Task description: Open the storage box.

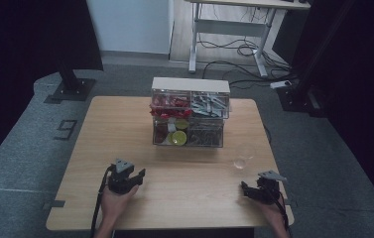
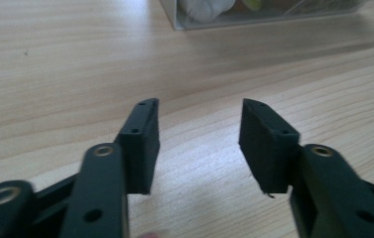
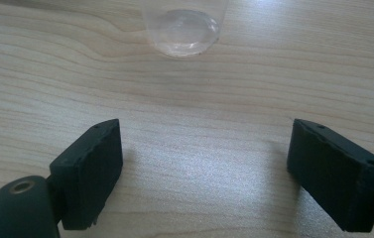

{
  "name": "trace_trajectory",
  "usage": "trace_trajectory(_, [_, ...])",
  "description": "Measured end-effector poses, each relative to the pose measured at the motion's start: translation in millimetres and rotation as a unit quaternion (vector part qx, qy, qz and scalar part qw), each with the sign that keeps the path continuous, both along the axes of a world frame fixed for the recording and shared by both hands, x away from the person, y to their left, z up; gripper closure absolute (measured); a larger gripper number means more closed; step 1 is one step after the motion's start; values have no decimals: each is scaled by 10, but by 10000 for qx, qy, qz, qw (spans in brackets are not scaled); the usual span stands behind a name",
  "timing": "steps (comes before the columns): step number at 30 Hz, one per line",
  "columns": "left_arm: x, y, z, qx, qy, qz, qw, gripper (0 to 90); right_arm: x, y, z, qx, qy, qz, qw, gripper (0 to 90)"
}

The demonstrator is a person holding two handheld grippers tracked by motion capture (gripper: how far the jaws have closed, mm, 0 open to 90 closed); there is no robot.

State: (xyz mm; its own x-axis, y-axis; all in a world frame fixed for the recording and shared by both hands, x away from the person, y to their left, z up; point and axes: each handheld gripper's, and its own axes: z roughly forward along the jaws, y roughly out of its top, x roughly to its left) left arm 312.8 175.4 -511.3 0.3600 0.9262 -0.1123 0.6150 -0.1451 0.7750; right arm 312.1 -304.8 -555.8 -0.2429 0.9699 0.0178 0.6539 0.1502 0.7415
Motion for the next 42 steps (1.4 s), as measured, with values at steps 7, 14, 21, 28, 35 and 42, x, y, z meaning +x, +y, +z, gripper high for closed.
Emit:
trace_trajectory(7, [-22,20,23,-186,-163,-124,9996,745,1,0,0,-2,0,-7,10000,139])
trace_trajectory(14, [-19,42,59,-354,-103,-131,9992,863,-1,1,0,-3,2,-18,10000,139])
trace_trajectory(21, [-3,-16,119,-386,-188,-214,9988,881,-2,3,-1,-4,4,-40,10000,136])
trace_trajectory(28, [22,-115,198,-399,-263,-316,9984,900,-6,3,0,-3,10,-69,10000,136])
trace_trajectory(35, [102,-203,250,-402,-300,-311,9983,900,-6,3,0,-3,10,-70,10000,135])
trace_trajectory(42, [241,-353,303,-449,-286,-493,9974,900,-3,5,-1,-8,9,-76,10000,134])
